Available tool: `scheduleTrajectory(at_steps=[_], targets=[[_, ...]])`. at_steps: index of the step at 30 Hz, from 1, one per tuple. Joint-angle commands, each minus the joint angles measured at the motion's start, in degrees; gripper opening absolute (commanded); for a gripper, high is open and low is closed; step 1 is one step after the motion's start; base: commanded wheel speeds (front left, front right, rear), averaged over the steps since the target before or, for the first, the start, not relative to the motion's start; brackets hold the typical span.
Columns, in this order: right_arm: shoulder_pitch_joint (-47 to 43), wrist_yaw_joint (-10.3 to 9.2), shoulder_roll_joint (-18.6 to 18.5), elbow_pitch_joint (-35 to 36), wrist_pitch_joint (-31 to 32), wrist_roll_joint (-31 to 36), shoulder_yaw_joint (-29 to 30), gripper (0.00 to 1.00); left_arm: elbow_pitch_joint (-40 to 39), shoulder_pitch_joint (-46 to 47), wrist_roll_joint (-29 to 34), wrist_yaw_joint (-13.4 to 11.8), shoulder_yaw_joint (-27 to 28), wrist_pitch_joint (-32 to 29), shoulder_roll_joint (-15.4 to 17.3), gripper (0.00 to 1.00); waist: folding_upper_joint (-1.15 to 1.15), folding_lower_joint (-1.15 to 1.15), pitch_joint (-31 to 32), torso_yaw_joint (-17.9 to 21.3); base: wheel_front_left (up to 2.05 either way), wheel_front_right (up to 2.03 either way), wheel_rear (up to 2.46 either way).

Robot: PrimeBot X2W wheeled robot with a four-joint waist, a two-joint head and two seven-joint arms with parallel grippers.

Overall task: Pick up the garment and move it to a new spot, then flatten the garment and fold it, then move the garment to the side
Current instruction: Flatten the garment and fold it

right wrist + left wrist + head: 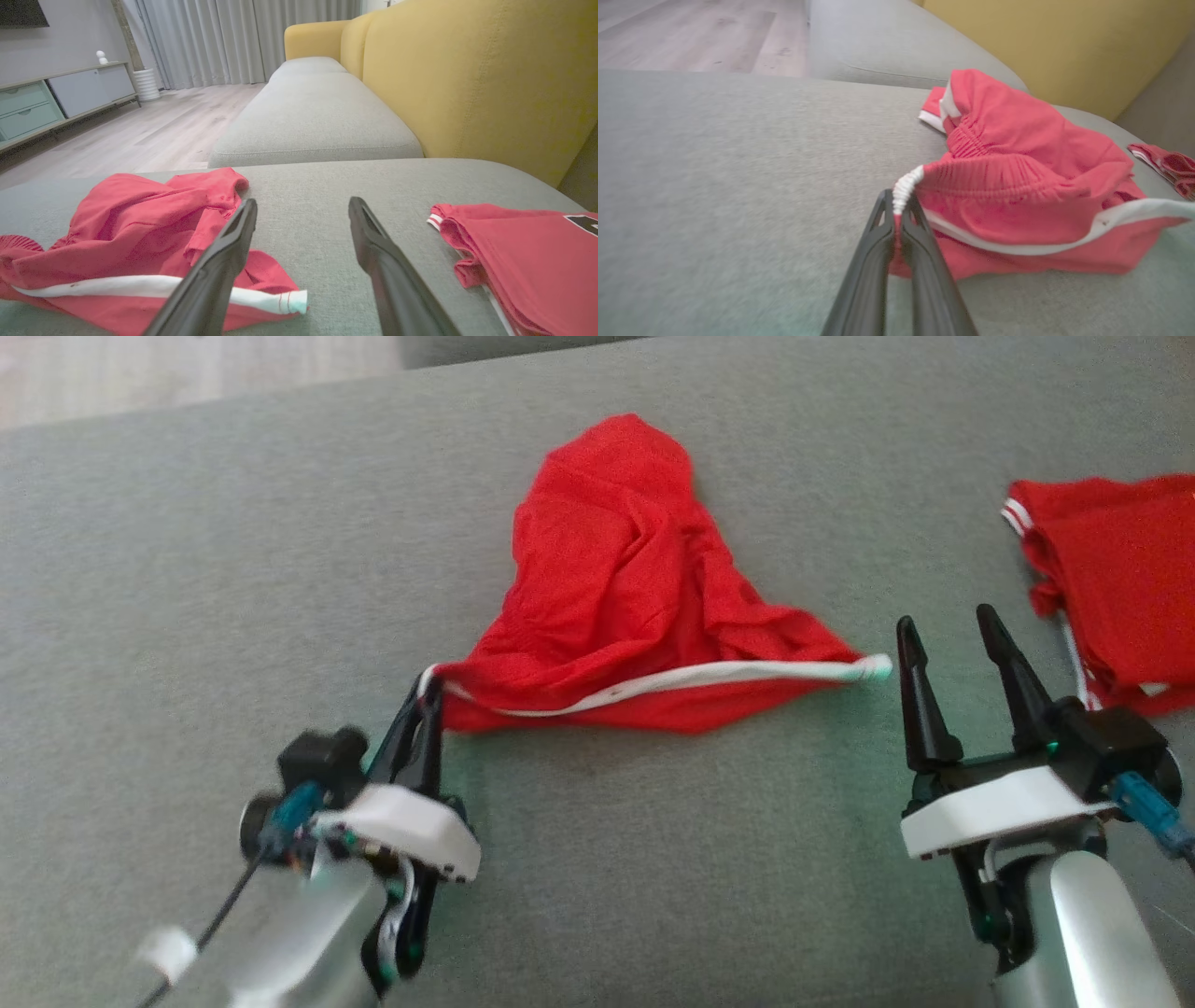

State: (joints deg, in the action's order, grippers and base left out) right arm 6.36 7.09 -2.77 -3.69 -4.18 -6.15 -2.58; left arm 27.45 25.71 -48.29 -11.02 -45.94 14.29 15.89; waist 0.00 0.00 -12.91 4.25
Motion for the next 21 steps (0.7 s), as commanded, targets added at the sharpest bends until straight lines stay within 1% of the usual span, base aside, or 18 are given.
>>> scheduleTrajectory(at_steps=[1, 3, 4, 5, 6, 8, 11, 15, 17, 21], targets=[[0.7, 0.4, -0.1, 2.3, 0.2, -0.1, -1.5, 1.0, -2.0, -0.9, 0.6, -1.1, 3.7, 0.7, 0.6, 0.0, 0.0, 0.0, 1.2, -1.6, 0.0, 0.0, 0.0], [0.7, 0.4, -0.1, 2.2, 0.4, -0.1, -1.8, 1.0, -2.3, -4.4, 0.4, -2.0, 6.5, 0.7, -0.6, 0.0, 0.0, 0.0, 2.1, -2.3, 0.0, 0.0, 0.0], [0.6, 0.4, -0.1, 2.2, 0.5, -0.2, -1.8, 1.0, -2.0, -5.9, 0.2, -2.2, 7.3, 0.7, -1.2, 0.02, 0.0, 0.0, 2.5, -2.5, 0.0, 0.0, 0.0], [0.5, 0.4, -0.1, 2.1, 0.7, -0.2, -1.8, 1.0, -1.5, -7.3, -0.4, -1.9, 7.5, 0.7, -1.8, 0.63, 0.0, 0.0, 3.0, -2.8, 0.0, 0.0, 0.0], [0.4, 0.4, -0.1, 2.0, 0.8, -0.2, -1.8, 1.0, -1.3, -8.2, -0.8, -1.3, 7.6, 0.7, -2.1, 1.0, 0.0, 0.0, 3.5, -3.0, 0.0, 0.0, 0.0], [0.0, 0.4, -0.1, 1.9, 1.1, -0.1, -1.7, 1.0, -1.5, -9.3, -0.9, -0.1, 8.5, 0.7, -2.3, 1.0, 0.0, 0.0, 4.5, -3.4, 0.0, 0.0, 0.0], [-0.6, 0.4, -0.1, 1.9, 1.5, -0.2, -1.5, 1.0, -4.1, -10.8, 1.0, 1.9, 11.4, 0.7, -1.7, 1.0, 0.0, 0.0, 5.9, -3.7, 0.0, 0.0, 0.0], [-2.2, 0.4, -0.1, 2.0, 2.1, 0.0, -1.1, 1.0, -9.1, -13.4, 6.2, 5.0, 15.3, 0.7, 0.7, 1.0, 0.0, 0.0, 8.0, -3.7, 0.0, 0.0, 0.0], [-3.0, 0.4, -0.1, 2.0, 2.6, 0.2, -0.8, 1.0, -11.8, -14.6, 9.4, 5.5, 17.9, 0.7, 2.0, 1.0, 0.0, 0.0, 8.9, -3.6, 0.0, 0.0, 0.0], [-4.8, 0.4, -0.1, 2.2, 3.8, 0.6, 0.1, 1.0, -16.4, -17.0, 14.4, 5.5, 23.6, 0.7, 4.1, 1.0, 0.0, 0.0, 10.8, -3.4, 0.0, 0.0, 0.0]])
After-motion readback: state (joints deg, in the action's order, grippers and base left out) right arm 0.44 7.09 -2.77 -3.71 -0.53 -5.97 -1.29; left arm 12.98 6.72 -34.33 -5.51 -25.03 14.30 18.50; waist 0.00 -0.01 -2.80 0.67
